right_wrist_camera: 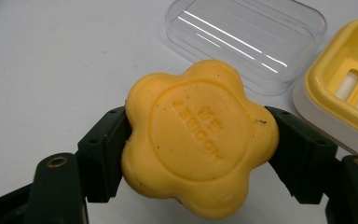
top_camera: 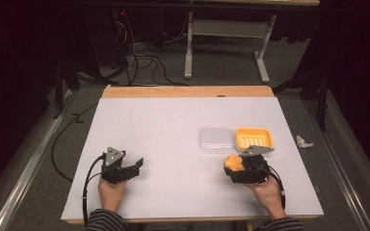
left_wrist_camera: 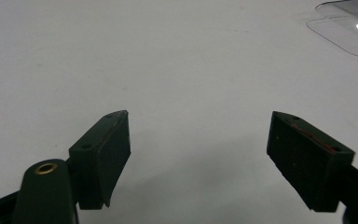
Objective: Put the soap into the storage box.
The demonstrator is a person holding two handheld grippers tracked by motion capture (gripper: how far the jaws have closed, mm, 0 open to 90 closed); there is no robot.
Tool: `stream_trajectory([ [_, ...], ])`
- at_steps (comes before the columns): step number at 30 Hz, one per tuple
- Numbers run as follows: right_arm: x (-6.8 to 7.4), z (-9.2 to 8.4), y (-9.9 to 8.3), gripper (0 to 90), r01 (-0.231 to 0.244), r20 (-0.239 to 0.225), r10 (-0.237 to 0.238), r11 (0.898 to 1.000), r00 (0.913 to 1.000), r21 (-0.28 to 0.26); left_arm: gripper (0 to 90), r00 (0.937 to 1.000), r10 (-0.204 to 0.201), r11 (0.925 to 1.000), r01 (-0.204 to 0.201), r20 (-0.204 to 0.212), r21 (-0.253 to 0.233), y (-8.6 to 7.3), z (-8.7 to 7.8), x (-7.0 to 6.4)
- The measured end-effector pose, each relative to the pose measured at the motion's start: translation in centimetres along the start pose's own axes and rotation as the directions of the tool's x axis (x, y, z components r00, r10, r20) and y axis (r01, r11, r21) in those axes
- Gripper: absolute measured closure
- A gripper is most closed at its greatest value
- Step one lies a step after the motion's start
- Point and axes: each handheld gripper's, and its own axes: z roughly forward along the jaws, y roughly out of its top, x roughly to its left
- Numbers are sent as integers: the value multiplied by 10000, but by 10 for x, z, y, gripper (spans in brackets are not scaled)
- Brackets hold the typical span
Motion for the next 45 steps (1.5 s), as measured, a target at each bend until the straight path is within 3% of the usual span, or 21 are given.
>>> stream_trajectory([
  [9, -12, -9, -2, 276, -393, -32, 392, 9990, 9992, -212, 220, 10000, -11, 10000, 11, 6, -39, 0, 0, -1],
  [29, -32, -24, 0, 276, -680, 277, 693, 9967, 9972, -442, 221, 9999, 79, 10000, -79, 66, -22, -1, -1, -1],
  [45, -52, -21, 7, 276, -1204, 619, 1241, 9909, 9903, -607, 216, 9998, 102, 9999, -102, 141, -4, -1, -1, -2],
])
